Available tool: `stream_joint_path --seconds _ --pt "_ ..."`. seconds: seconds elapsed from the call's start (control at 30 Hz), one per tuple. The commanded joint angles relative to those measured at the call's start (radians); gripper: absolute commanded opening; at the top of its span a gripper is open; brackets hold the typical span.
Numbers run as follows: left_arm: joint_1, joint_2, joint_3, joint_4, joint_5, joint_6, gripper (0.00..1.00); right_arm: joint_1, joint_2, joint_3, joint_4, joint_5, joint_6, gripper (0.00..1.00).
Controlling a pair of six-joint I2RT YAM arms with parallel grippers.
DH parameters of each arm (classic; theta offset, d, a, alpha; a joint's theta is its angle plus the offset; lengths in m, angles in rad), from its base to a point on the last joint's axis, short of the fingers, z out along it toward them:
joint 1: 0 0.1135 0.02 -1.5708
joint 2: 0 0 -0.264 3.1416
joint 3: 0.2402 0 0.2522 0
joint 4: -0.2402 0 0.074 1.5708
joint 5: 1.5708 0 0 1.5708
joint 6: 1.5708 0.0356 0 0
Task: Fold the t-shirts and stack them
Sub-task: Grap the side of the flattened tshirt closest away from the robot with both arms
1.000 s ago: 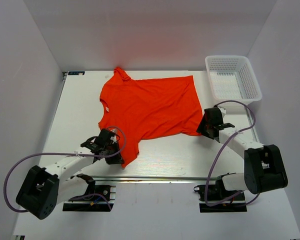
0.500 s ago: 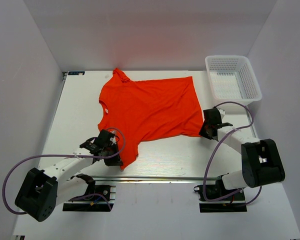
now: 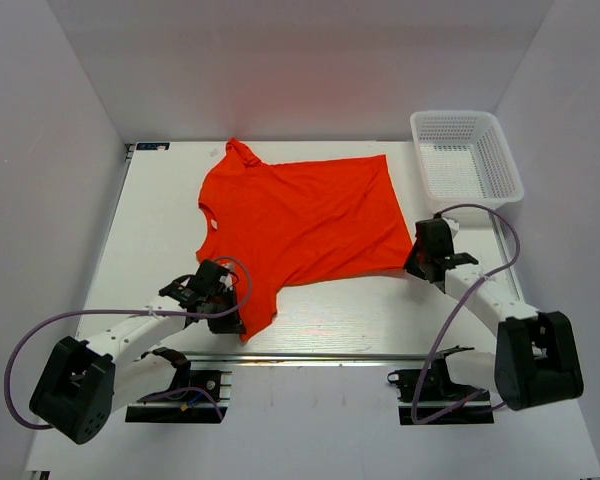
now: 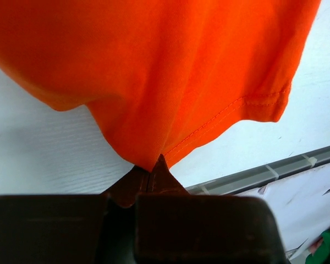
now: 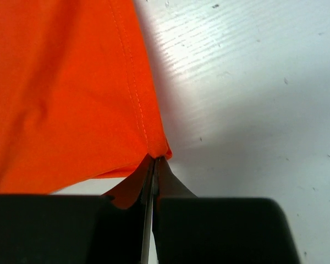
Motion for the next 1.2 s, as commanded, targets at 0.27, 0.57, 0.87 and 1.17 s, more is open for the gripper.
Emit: stream_joint_path --seconds 0.27,0.57,0.87,1.17 --pt "-0.006 -0.034 0.028 -0.075 0.013 0.014 0.00 -0.038 -0.054 -0.151 -0.116 -0.053 0.040 0.00" --pt "-0.006 -0.069 0.181 0.003 0.105 0.034 0.00 -0.041 -0.141 -0.057 -0.114 -0.104 -0.029 0.00" --pt "0.016 0.138 0.474 0.064 -0.006 0.133 0.00 -0.041 -0.083 0.130 -0.111 -0.160 -0.091 0.00" --pt "0.061 0.406 0.798 0.010 -0.244 0.240 0.00 -0.044 0.135 0.396 -0.156 -0.118 -0.090 0.00"
